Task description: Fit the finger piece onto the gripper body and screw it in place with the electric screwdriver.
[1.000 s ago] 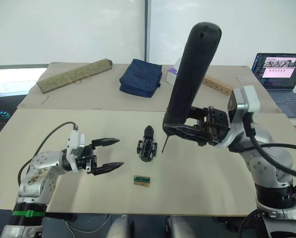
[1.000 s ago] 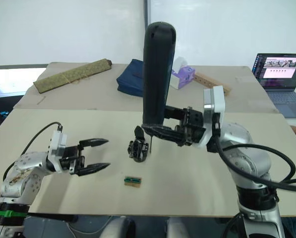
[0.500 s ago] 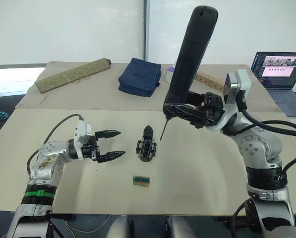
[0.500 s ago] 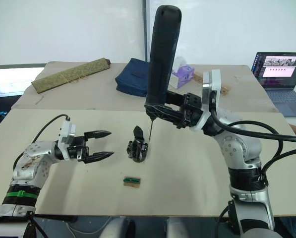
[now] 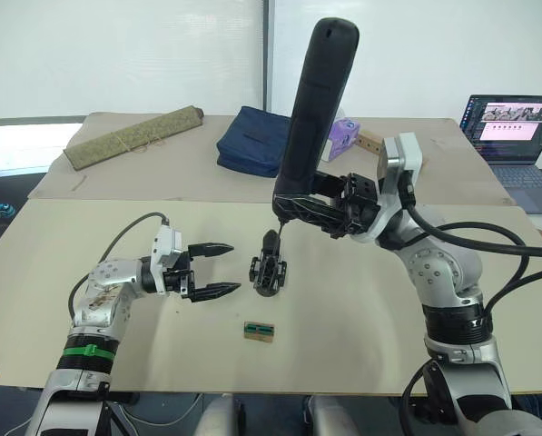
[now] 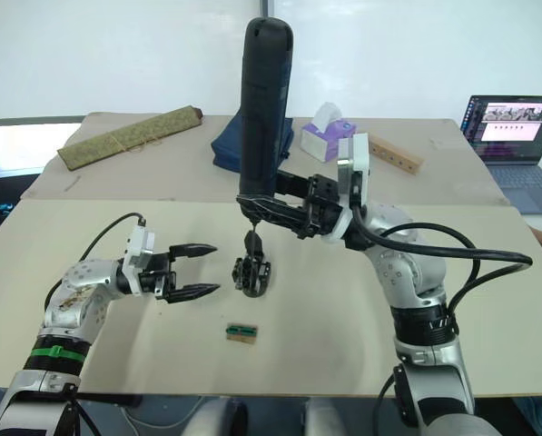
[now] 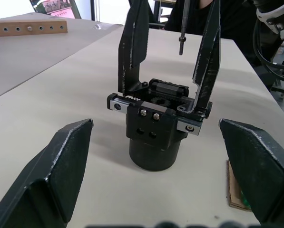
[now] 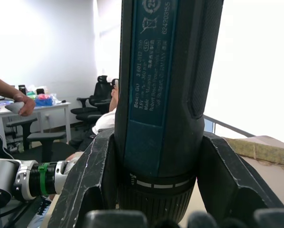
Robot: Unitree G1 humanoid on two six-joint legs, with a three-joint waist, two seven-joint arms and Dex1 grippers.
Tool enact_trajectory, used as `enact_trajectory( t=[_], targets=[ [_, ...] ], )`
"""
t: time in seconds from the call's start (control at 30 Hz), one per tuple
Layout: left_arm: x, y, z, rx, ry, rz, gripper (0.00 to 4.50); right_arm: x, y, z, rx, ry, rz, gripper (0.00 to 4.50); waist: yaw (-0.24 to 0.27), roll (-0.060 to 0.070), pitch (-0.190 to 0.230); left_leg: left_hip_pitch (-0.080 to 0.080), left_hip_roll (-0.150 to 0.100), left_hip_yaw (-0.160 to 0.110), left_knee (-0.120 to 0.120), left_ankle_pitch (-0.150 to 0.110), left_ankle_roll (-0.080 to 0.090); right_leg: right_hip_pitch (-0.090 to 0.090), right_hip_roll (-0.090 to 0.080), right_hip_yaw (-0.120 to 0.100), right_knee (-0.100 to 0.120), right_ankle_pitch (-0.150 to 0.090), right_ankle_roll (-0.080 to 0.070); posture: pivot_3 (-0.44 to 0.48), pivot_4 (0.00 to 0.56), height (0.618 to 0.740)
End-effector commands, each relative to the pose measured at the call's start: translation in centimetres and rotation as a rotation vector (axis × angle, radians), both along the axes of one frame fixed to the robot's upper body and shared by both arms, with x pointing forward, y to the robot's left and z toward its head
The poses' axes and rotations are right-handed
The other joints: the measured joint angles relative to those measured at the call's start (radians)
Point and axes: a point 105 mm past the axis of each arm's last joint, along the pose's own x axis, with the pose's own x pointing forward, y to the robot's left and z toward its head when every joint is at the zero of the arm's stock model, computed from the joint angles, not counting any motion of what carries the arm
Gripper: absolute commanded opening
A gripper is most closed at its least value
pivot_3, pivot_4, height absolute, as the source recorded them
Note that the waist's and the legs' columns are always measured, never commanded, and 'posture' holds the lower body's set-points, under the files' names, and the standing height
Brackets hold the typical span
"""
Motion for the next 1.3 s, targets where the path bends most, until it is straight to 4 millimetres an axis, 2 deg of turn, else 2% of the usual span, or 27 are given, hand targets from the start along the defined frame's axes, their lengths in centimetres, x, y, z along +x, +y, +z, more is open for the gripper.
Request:
enact_trajectory(
  t=[0.03,0.23,0.83,1.3],
  targets=[
    [-0.3,-0.6,0.3,0.012,-0.037,-0.027,4.5,-0.6,0.7,1.6,0.018,-0.089,0.026,1.92,0.0,0.0,0.0,0.0,0.0,0.0,0.0,0.0,0.0,0.0,0.0,0.0,0.0,0.0,0.0,0.0,0.15,0.74],
    [-0.3,-1.0,-0.1,0.035,-0.053,-0.036,4.5,-0.5,1.7,1.4,0.002,-0.087,0.049,1.92,0.0,0.0,0.0,0.0,0.0,0.0,0.0,0.0,0.0,0.0,0.0,0.0,0.0,0.0,0.0,0.0,0.15,0.74],
    [0.0,-1.3,-2.6,0.047,-0.057,-0.009,4.5,-0.7,2.5,0.4,-0.036,-0.093,0.072,1.92,0.0,0.0,0.0,0.0,0.0,0.0,0.0,0.0,0.0,-0.001,0.0,0.0,0.001,0.0,0.0,0.0,0.15,0.74],
    [-0.1,-2.6,-2.6,0.026,-0.063,-0.033,4.5,-0.7,2.5,-0.1,-0.049,-0.098,0.069,1.92,0.0,0.0,0.0,0.0,0.0,0.0,0.0,0.0,0.0,-0.001,0.0,0.0,0.001,0.0,0.0,0.0,0.15,0.74]
  ],
)
